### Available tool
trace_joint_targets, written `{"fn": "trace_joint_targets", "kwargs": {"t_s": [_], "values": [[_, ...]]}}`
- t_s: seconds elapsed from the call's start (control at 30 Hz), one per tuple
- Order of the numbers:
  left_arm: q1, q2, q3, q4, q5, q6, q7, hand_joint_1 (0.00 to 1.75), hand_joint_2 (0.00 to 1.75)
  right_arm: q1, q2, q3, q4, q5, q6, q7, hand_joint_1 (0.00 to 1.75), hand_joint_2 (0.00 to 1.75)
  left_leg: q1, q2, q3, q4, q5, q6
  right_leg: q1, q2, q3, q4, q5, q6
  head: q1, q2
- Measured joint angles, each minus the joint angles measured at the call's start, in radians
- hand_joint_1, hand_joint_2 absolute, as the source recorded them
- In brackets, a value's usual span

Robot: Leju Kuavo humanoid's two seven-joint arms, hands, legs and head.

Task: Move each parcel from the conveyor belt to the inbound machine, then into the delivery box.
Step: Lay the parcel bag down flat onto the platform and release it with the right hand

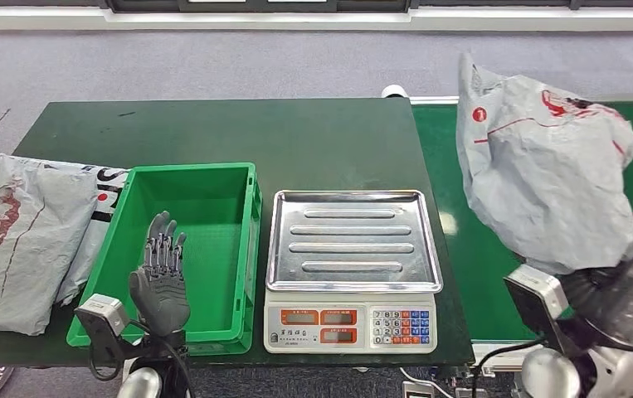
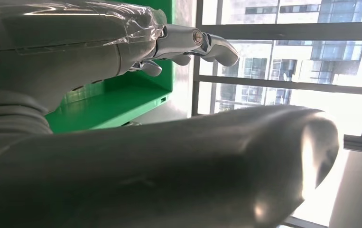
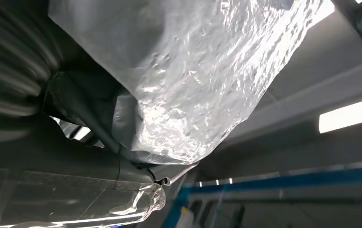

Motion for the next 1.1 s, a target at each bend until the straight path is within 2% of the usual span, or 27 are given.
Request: {"fn": "trace_joint_targets", "kwargs": {"t_s": [0.2, 0.37, 0.57, 0.83, 1.1], "values": [[-0.016, -0.005, 0.000, 0.013, 0.000, 0.000, -0.001, 0.00, 0.00, -0.088, -0.035, 0.163, 0.222, -0.011, 0.001, 0.049, 1.75, 1.75, 0.000, 0.000, 0.000, 0.000, 0.001, -0.001, 0.000, 0.000, 0.000, 0.000, 0.000, 0.000, 0.000, 0.000], [-0.017, -0.007, 0.000, 0.019, -0.001, 0.000, -0.006, 0.00, 0.00, -0.114, -0.047, 0.228, 0.304, -0.018, 0.001, 0.053, 1.75, 1.75, 0.001, -0.001, 0.000, 0.000, 0.001, -0.001, 0.001, -0.001, -0.001, 0.000, 0.000, -0.001, 0.000, 0.000], [-0.028, -0.007, -0.003, 0.022, -0.016, 0.006, -0.052, 0.00, 0.00, -0.141, -0.056, 0.330, 0.399, -0.026, 0.001, 0.070, 1.75, 1.75, 0.001, 0.000, -0.001, 0.000, 0.001, -0.001, 0.001, 0.000, -0.002, 0.000, 0.000, -0.001, 0.000, 0.000], [-0.042, -0.007, -0.020, 0.025, -0.022, 0.008, -0.062, 0.00, 0.00, -0.163, -0.053, 0.446, 0.456, -0.028, 0.018, 0.087, 1.75, 1.75, 0.001, -0.001, -0.001, 0.000, 0.001, -0.001, 0.001, 0.000, -0.002, 0.000, 0.000, -0.001, 0.000, 0.000], [-0.057, -0.006, -0.029, 0.043, -0.022, 0.007, -0.062, 0.00, 0.00, -0.185, -0.051, 0.496, 0.492, -0.011, 0.070, 0.114, 1.75, 1.75, 0.001, -0.001, -0.001, 0.000, 0.001, -0.001, 0.001, -0.001, -0.002, 0.000, 0.000, -0.001, 0.000, 0.000]]}}
